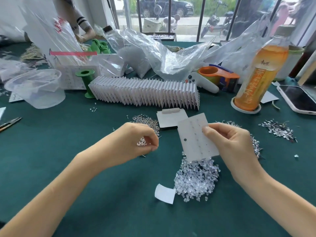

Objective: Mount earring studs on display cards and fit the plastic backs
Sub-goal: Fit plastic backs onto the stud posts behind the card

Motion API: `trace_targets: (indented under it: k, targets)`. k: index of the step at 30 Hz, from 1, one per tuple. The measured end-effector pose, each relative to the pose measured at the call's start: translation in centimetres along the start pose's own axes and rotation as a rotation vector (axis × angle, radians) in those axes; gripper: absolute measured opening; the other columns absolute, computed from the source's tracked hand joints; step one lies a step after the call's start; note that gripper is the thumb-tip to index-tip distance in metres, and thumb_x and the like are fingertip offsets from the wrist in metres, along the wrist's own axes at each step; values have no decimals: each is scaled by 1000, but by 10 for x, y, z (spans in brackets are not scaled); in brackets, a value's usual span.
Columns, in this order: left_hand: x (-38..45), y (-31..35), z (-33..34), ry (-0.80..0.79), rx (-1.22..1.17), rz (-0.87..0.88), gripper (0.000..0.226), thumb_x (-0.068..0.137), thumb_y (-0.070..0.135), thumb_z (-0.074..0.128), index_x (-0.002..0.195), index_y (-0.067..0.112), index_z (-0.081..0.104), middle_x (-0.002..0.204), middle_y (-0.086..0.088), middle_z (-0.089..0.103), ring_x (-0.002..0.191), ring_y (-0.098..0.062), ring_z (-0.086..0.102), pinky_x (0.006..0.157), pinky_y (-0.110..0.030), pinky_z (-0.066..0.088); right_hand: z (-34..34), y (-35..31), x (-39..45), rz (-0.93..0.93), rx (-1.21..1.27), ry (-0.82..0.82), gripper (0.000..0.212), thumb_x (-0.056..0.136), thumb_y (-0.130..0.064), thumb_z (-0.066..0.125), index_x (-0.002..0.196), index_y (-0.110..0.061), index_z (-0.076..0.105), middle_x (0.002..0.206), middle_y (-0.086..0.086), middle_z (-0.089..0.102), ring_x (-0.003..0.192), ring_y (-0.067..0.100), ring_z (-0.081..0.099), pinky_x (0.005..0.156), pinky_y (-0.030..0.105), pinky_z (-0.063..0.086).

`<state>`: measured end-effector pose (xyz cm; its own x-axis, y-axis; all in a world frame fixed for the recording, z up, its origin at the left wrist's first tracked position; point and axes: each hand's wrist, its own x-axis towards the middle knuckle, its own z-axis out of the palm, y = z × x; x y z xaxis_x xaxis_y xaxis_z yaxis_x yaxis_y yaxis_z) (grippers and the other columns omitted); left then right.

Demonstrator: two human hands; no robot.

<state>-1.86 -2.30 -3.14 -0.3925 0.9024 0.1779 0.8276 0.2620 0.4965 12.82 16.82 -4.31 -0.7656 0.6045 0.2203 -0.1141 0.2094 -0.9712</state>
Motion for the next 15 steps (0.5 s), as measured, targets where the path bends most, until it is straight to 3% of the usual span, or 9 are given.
trace_targets:
  k: [6, 10, 15]
  targets:
    - [14, 4, 11, -60, 86, -56, 4, 84, 19, 68, 83, 22, 67, 83, 13, 60, 79, -3, 57, 79, -27, 47, -7, 5, 2, 39, 47, 23, 34, 87, -12, 65, 65, -36, 75, 68, -15, 71, 63, -4, 64, 55, 13, 51]
    - [21, 12, 12, -82, -19, -12, 6, 83, 14, 70, 83, 19, 68, 82, 11, 63, 77, -2, 58, 76, -16, 44, -8, 6, 2, 45, 32, 22, 24, 86, -13, 66, 67, -25, 75, 71, -12, 72, 65, -1, 65, 56, 12, 50]
    - [30, 24, 22, -172, -118, 18, 9, 82, 8, 71, 86, 16, 72, 81, 14, 66, 74, 5, 57, 69, -6, 37, -8, 9, 0, 52, 17, 29, 23, 87, -12, 66, 68, -25, 73, 69, -13, 72, 64, -3, 64, 56, 13, 50]
